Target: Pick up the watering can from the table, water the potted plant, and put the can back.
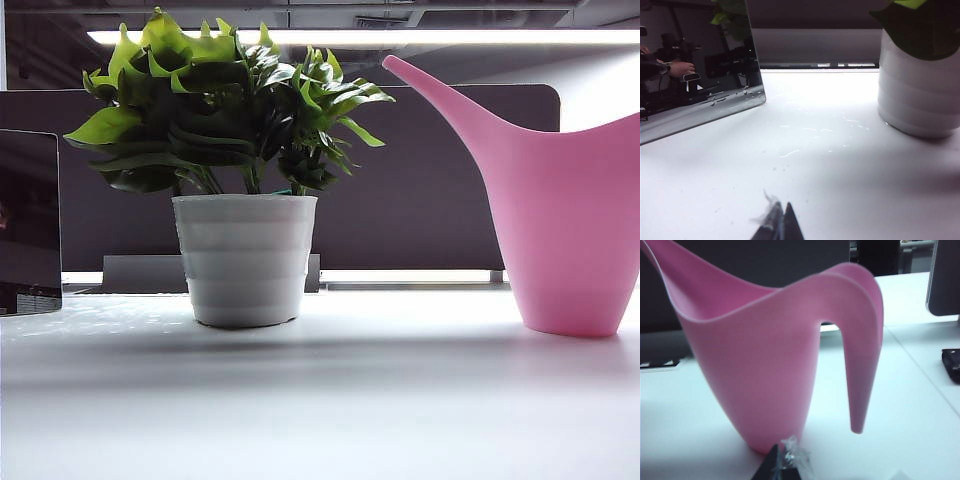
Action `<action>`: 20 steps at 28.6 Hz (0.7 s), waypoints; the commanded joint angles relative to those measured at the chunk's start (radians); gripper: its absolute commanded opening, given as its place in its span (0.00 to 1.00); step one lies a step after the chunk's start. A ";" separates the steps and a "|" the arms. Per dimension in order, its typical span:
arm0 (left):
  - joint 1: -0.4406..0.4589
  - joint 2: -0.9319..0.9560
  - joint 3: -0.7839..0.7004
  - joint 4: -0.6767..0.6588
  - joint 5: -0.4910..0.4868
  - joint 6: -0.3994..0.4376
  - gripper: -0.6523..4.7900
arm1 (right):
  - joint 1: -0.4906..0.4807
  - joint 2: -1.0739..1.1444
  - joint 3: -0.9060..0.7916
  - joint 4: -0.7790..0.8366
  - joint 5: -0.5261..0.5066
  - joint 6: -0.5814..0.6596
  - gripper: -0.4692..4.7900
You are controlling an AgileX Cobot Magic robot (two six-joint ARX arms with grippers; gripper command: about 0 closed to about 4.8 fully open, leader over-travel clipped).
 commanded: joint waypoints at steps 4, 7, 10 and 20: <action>0.000 0.001 0.001 0.009 0.003 0.005 0.11 | 0.003 -0.002 -0.006 -0.003 0.005 -0.002 0.09; 0.000 0.001 0.001 0.009 0.003 0.005 0.11 | 0.003 -0.002 -0.006 -0.015 0.013 -0.002 0.09; 0.000 0.001 0.001 0.009 0.003 0.005 0.11 | 0.002 -0.002 -0.006 -0.024 0.020 -0.002 0.09; 0.000 0.001 0.001 0.009 0.003 0.005 0.11 | 0.002 -0.002 -0.006 -0.029 0.020 -0.002 0.09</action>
